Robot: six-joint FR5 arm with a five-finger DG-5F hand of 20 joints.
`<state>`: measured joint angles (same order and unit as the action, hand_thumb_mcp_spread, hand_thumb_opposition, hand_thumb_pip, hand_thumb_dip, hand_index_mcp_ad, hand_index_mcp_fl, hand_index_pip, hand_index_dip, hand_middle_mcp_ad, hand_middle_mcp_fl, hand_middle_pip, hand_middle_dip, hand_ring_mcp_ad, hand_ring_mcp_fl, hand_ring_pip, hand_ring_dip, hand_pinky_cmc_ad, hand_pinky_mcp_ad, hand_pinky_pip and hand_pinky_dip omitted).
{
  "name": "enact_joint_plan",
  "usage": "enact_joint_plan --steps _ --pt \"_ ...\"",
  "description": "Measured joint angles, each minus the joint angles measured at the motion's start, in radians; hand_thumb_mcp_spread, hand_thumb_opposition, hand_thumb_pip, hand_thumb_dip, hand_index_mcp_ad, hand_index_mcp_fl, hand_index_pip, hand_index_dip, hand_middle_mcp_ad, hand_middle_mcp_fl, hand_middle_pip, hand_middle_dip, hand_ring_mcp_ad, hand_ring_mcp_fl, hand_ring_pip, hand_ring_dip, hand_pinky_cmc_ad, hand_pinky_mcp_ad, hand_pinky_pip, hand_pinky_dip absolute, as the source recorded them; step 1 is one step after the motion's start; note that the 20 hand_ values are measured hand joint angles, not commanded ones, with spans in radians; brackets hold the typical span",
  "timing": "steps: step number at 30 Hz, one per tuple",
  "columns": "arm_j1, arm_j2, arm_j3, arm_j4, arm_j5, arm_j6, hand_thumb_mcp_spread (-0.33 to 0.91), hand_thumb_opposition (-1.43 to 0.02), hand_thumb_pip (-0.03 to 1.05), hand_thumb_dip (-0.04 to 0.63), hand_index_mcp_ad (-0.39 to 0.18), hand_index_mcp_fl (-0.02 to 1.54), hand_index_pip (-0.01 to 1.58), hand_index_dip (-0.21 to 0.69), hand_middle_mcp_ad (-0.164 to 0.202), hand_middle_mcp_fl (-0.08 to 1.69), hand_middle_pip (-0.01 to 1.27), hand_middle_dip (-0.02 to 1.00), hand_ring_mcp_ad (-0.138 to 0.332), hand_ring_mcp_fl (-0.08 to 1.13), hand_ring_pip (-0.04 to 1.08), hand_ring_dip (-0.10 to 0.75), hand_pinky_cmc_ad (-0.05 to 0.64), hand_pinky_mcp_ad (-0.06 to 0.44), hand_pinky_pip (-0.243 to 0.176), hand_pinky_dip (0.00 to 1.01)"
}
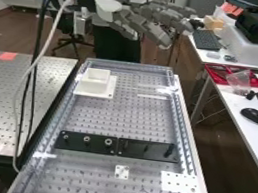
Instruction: Grab the chopstick and place it in the clear container
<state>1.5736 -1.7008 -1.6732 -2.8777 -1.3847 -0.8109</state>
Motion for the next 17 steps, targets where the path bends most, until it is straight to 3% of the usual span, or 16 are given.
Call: enact_joint_plan --steps 6,10,17 --pt "-0.017 0.054 -0.074 0.015 -0.104 0.002 -0.16 -1.11 0.89 0.077 -0.04 0.07 0.11 0.014 0.141 0.1 0.14 0.36 0.215 0.03 0.11 0.202 0.396 0.391 -0.031 0.36" --pt "-0.023 0.092 -0.121 0.029 -0.118 -0.008 -0.14 -1.08 0.84 0.079 -0.04 0.07 0.12 0.031 0.141 0.1 0.14 0.36 0.215 0.03 0.11 0.202 0.394 0.391 -0.033 0.36" --pt "-0.033 0.105 -0.14 0.024 -0.146 0.01 -0.12 -1.07 0.83 0.079 -0.04 0.07 0.12 0.047 0.14 0.1 0.14 0.36 0.215 0.03 0.11 0.202 0.394 0.391 -0.033 0.36"
